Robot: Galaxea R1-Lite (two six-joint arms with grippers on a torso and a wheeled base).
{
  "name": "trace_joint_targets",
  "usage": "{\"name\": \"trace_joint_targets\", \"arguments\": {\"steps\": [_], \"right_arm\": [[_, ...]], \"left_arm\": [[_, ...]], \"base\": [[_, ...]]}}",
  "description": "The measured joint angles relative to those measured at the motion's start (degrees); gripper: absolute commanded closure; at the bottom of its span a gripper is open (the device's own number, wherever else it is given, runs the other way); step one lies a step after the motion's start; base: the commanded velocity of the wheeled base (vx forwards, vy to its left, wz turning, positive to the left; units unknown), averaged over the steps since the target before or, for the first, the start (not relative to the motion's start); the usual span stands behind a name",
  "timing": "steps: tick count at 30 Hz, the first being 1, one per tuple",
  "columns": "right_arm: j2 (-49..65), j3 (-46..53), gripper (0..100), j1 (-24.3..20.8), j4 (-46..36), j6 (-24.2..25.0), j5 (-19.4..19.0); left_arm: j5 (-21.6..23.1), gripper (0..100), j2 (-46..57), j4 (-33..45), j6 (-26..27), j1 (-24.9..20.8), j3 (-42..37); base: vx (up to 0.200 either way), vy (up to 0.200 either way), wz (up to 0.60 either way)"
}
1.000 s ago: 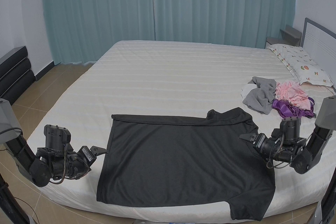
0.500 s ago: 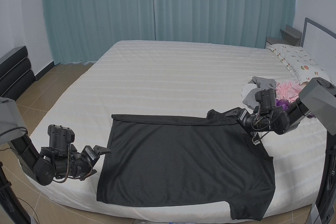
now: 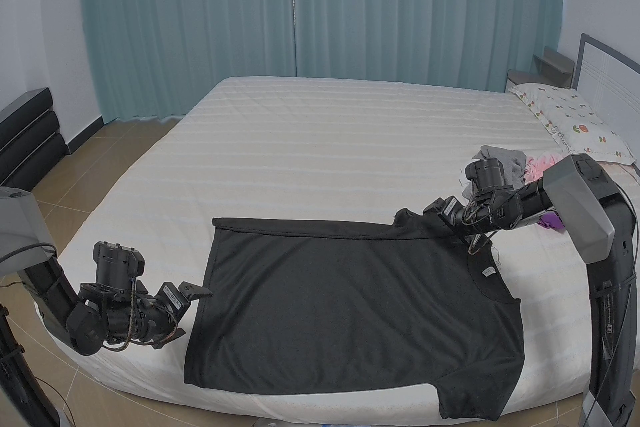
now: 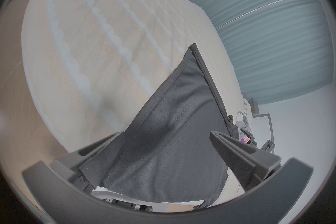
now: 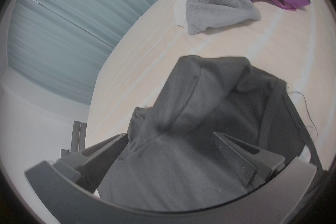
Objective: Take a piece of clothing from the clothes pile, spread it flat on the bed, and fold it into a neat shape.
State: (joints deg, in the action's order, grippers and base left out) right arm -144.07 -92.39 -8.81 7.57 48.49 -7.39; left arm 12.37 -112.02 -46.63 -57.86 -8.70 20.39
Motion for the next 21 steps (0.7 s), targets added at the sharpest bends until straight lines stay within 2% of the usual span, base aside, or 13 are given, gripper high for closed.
{"name": "trace_joint_targets", "arguments": {"steps": [10, 13, 21], "right_arm": [[-8.85, -17.86, 0, 0.11, -2.0, 0.41, 1.18], [-11.41, -20.59, 0, 0.09, 3.29, 0.59, 1.65], [-15.38, -22.05, 0, 0.27, 25.71, 0.77, 4.55]], "left_arm": [[-0.37, 0, -0.46, -0.45, 0.07, 0.28, 0.07], [-0.41, 0, -0.55, -0.78, 0.13, 0.52, 0.07], [-0.41, 0, -0.68, -1.33, 0.2, 0.88, -0.04]], "base": [[0.0, 0.0, 0.0], [0.0, 0.0, 0.0], [0.0, 0.0, 0.0]]}}
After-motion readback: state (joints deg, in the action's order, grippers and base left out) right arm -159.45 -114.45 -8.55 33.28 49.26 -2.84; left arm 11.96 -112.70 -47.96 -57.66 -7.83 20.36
